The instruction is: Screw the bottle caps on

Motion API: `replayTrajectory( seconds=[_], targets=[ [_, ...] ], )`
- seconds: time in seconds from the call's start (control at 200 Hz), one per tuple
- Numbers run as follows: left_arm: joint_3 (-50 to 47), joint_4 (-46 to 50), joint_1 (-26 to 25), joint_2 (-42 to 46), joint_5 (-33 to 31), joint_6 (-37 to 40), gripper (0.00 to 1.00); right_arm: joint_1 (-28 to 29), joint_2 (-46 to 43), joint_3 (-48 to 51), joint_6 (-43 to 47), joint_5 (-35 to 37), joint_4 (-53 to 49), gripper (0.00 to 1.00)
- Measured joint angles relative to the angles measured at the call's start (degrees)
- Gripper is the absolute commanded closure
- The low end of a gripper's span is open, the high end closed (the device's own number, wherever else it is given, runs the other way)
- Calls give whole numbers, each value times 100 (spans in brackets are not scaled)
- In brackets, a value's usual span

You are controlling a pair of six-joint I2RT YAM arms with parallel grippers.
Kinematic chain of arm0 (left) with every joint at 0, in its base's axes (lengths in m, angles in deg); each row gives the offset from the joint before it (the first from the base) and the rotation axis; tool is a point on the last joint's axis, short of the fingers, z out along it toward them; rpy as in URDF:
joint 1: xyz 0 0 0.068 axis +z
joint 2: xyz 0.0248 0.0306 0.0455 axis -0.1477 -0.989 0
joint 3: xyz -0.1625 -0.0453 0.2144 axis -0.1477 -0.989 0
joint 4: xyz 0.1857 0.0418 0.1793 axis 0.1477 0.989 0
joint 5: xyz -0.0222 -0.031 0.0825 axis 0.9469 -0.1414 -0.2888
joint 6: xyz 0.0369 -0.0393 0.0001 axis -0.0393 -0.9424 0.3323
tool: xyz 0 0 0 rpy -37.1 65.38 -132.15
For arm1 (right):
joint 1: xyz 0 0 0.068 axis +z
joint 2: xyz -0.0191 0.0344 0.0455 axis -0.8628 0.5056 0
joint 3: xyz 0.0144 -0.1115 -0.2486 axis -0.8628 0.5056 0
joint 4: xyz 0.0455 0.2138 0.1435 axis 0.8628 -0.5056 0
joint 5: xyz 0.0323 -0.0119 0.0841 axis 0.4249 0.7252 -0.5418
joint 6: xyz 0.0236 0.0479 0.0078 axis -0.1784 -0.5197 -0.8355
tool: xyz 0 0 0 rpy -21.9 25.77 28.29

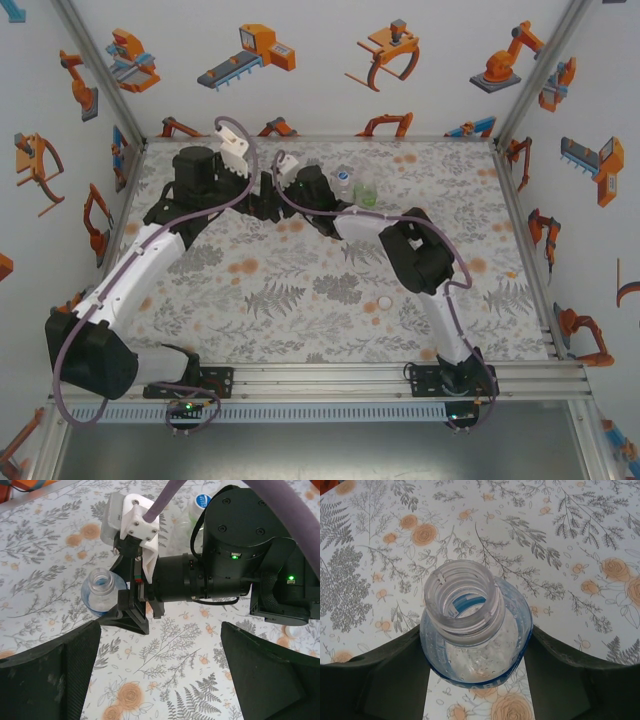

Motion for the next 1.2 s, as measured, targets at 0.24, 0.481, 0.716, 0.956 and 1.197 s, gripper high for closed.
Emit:
replayTrajectory(
  seconds=[0.24,0.481,0.716,0.956,1.197],
  targets=[
    [17,7,0,-39,595,7,3,-2,-1062,1023,125,55,-26,57],
    [-109,-297,0,57,1368,50,1,-90,-2518,1930,278,133,-87,59],
    [-697,-1001,-2,321,2249,212,3,-273,-3779,2455,319,-66,-737,61],
    [-837,-1292,-2,376,2789,514,5,-280,-4900,2459,83,-726,-1574,67],
    [-925,-1587,-9,391,3217,570,5,-280,-5490,2461,-754,-909,-1985,78]
  ],
)
